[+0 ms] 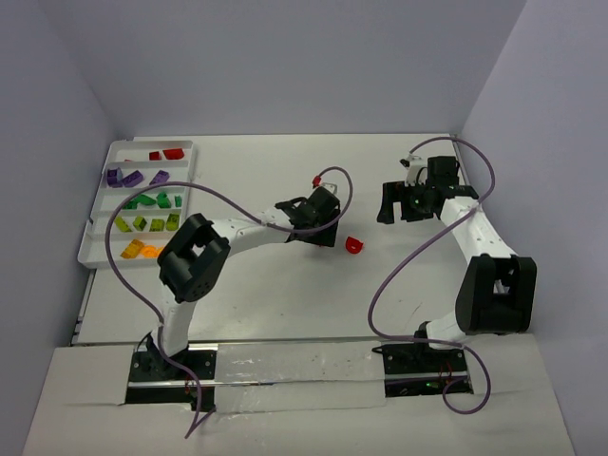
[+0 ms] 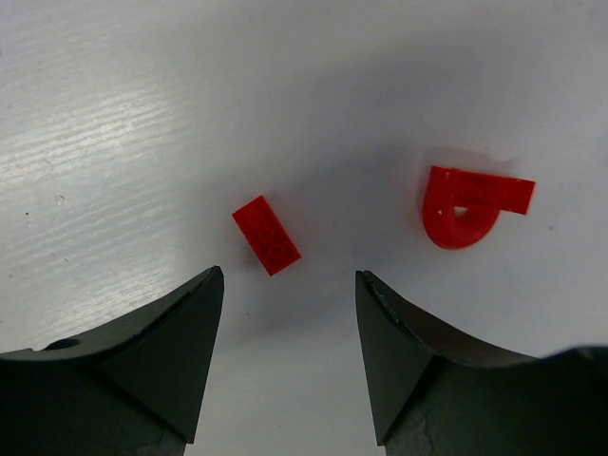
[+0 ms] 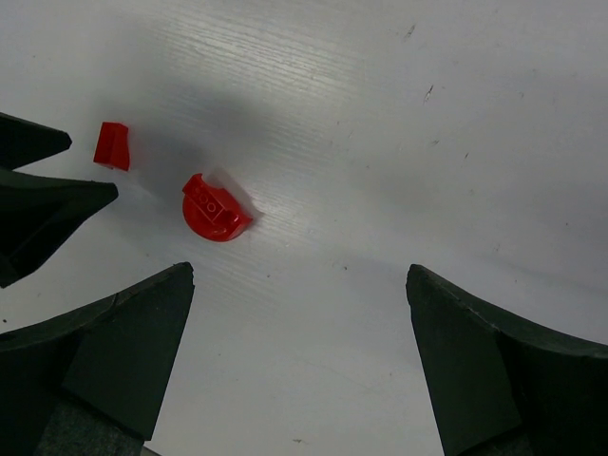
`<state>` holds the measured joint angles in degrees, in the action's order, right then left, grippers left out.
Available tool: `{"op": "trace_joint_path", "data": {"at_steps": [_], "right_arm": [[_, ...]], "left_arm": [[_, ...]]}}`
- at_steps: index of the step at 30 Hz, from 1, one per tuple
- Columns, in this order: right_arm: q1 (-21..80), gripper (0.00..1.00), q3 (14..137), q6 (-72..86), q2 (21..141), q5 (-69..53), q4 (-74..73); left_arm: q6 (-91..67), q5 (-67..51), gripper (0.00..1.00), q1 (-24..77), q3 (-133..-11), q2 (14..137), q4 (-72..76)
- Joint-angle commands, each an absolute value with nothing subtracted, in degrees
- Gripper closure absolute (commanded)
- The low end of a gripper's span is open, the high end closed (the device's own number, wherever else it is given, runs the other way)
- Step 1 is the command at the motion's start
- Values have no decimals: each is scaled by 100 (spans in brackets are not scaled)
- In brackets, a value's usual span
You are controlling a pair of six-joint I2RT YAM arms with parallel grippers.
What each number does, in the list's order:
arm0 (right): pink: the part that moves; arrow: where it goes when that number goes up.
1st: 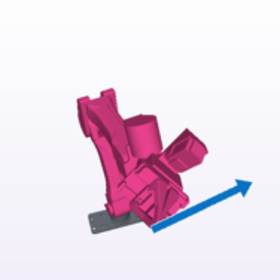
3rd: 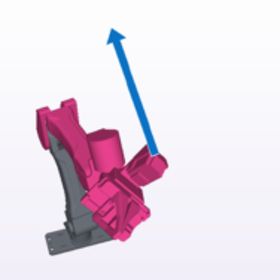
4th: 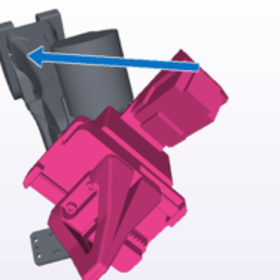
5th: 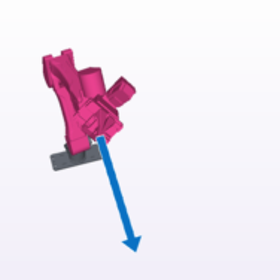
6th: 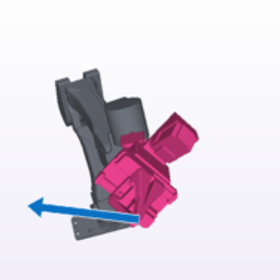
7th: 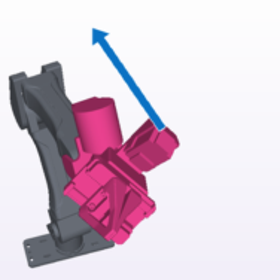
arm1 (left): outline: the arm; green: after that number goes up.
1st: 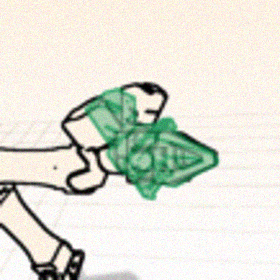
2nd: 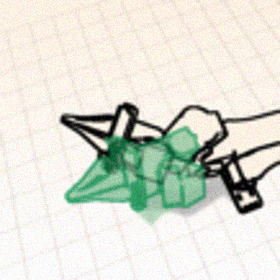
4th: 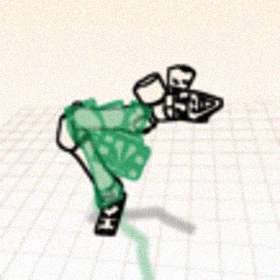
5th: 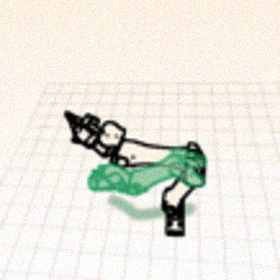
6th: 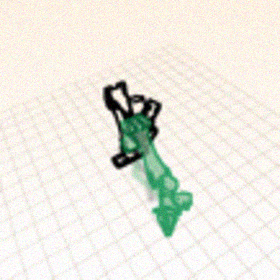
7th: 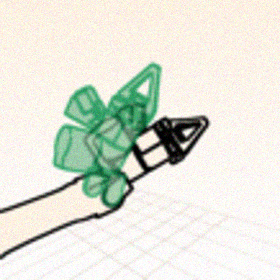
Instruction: Sort the legos into containers by color
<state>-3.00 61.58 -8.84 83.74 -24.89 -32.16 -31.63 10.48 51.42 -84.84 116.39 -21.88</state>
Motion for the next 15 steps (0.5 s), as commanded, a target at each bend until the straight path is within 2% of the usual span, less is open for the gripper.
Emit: {"op": "trace_joint_path", "data": {"at_steps": [1, 8, 11, 15], "right_arm": [[-334, 0, 6089, -949, 8010, -2449, -3082], [-334, 0, 6006, -932, 7948, -2487, -3044], [-334, 0, 6029, -932, 7971, -2496, -3050], [-334, 0, 6055, -932, 8006, -2522, -3059]], "left_arm": [[-3769, 1570, 31, 5162, -8964, 11824, -2709], [-3847, 1532, 31, 5150, -9131, 12178, -2862], [-3814, 1564, 33, 5150, -9149, 12260, -2874], [-3805, 1538, 41, 5158, -9072, 12321, -2831]]}}
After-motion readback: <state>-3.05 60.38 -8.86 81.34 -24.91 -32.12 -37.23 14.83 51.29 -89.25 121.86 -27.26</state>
